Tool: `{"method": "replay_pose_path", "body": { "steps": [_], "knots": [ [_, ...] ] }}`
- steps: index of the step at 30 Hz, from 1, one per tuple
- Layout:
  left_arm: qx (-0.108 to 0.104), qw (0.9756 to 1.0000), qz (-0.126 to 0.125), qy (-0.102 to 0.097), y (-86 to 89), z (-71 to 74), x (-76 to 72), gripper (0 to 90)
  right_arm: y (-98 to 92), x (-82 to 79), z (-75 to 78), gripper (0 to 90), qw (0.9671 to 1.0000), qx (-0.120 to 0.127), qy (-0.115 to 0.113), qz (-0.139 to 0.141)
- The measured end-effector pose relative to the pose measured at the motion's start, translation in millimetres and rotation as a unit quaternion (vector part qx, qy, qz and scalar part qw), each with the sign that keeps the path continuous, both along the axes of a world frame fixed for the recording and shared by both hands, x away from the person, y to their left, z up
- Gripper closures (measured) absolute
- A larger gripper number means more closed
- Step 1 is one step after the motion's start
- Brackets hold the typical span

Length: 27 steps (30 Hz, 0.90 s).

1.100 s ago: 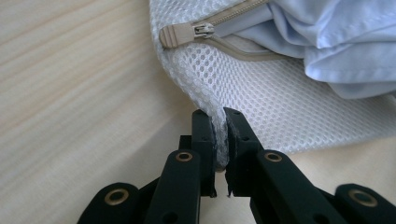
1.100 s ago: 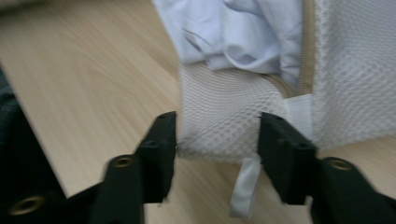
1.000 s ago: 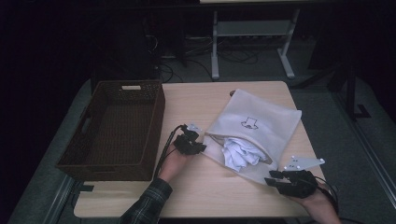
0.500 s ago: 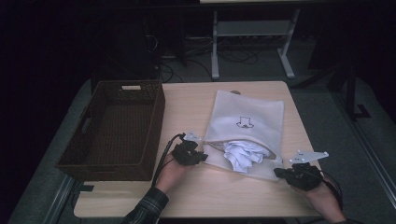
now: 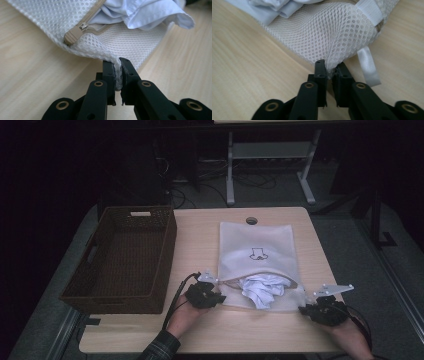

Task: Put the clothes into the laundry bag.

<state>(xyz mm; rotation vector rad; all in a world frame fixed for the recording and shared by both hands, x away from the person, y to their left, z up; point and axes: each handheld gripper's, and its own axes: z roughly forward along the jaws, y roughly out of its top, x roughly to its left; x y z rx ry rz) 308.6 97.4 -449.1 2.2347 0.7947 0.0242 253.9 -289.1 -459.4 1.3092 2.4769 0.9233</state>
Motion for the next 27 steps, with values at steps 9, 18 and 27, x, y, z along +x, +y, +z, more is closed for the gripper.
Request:
{"method": "replay_pose_path", "body": {
  "steps": [9,18,27],
  "knots": [
    [0.002,0.9999,-0.013,0.001,-8.2,-3.4,-13.0,83.7,4.1,41.6,3.8,83.9,0.9995,-0.005,-0.032,-0.001],
    [0.000,0.9999,-0.015,-0.002,-15.7,-7.1,-12.4,83.6,11.0,88.8,-3.3,83.3,0.9991,-0.002,-0.038,-0.019],
    [0.008,0.9998,-0.012,-0.016,-14.4,-6.2,-13.6,82.1,11.4,74.8,15.6,51.8,0.9966,0.051,-0.062,0.019]
  ]
}}
